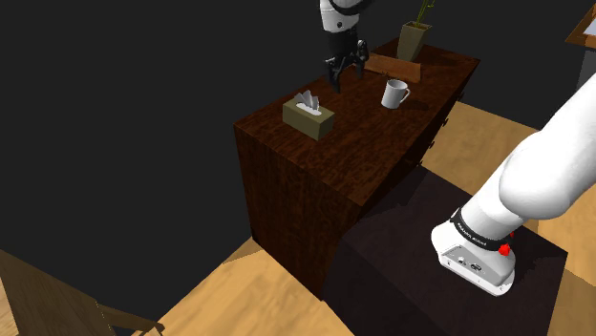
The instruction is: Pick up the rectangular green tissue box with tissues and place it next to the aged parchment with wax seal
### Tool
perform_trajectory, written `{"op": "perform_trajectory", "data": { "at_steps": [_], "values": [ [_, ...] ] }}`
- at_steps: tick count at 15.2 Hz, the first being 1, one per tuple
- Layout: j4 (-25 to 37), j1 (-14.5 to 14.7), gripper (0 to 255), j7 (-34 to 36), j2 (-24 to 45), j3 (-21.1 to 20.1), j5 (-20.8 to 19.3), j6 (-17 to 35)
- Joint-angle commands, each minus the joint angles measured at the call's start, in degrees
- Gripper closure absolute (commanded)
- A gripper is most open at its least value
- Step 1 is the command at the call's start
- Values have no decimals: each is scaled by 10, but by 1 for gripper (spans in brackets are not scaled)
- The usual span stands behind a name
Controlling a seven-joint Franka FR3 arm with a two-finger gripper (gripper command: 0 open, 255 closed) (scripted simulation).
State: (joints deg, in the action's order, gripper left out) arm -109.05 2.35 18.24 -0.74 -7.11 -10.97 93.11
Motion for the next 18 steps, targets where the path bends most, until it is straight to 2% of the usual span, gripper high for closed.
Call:
{"op": "perform_trajectory", "data": {
  "at_steps": [1,7,11,12,18],
  "values": [
    [51,6,0,17,59,-6,-23,-13],
    [239,36,0,47,241,-6,-91,-78],
    [407,65,0,44,381,8,-131,-143],
    [409,66,0,44,382,8,-131,-144],
    [329,51,0,53,357,9,-132,-89]
  ]
}}
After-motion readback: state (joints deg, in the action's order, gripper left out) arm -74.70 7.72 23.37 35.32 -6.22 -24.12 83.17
